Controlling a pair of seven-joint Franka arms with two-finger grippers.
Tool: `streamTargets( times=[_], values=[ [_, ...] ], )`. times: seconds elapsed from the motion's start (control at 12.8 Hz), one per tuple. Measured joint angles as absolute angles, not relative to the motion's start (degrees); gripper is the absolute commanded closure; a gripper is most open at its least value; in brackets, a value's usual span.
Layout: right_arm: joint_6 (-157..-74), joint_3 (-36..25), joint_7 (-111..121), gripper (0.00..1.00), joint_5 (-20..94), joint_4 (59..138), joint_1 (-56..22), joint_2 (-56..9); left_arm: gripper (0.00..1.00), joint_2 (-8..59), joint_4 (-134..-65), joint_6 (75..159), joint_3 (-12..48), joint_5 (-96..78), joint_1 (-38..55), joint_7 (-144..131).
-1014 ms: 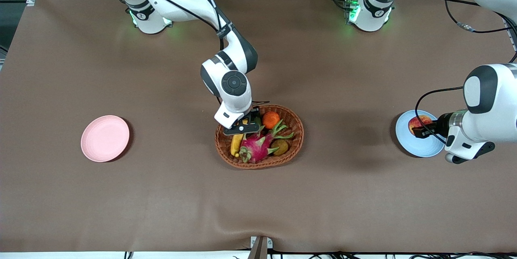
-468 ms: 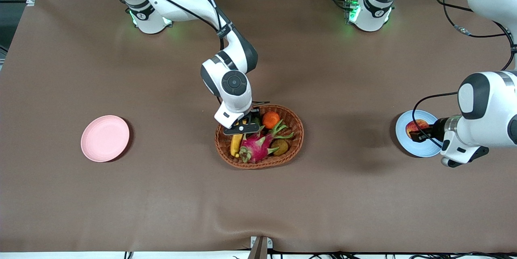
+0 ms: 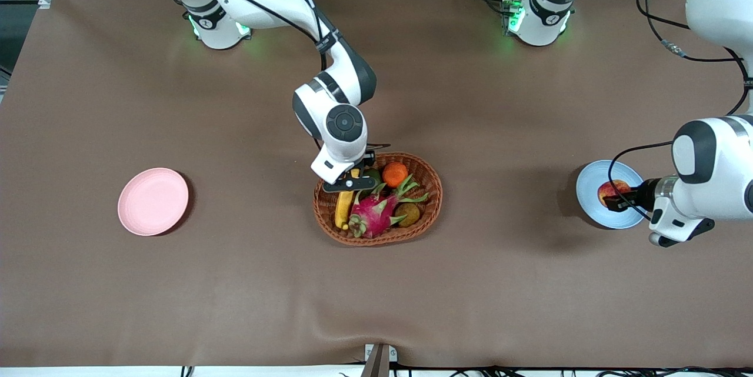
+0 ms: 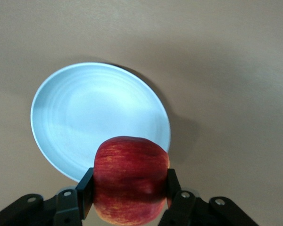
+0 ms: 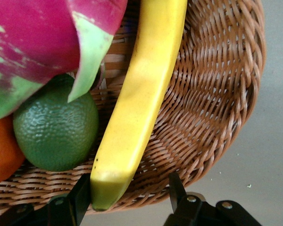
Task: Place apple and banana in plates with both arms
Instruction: 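Release the apple with the left gripper while the right gripper lifts the banana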
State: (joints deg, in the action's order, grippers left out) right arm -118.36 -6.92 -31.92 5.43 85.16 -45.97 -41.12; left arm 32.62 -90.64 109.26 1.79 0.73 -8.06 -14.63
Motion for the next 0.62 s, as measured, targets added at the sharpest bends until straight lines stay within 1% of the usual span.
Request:
streamTargets(
  times=[0.16, 0.47, 0.55, 0.62],
  values=[
    [-118.54, -6.99, -32.21, 0.27, 5.41, 85.16, -46.1, -41.12, 1.0, 34.23, -91.3, 111.26, 1.8, 0.74, -9.31, -13.85],
    [-122.07, -7.83, -32.44, 0.27, 5.41, 85.16, -45.59, -41.13, 1.0, 35.95, -94.88, 117.97, 1.81, 0.74, -10.77, -13.57],
    [-122.56, -7.88, -32.44, 0.27, 5.41, 85.17, -45.42, -41.16, 0.86, 36.01, -95.47, 118.56, 1.81, 0.74, -11.03, -13.57],
    [-123.31, -7.89, -32.44, 0.27, 5.41, 85.18, -45.33, -41.24, 0.55, 36.01, -95.82, 118.93, 1.81, 0.74, -11.17, -13.49]
  ],
)
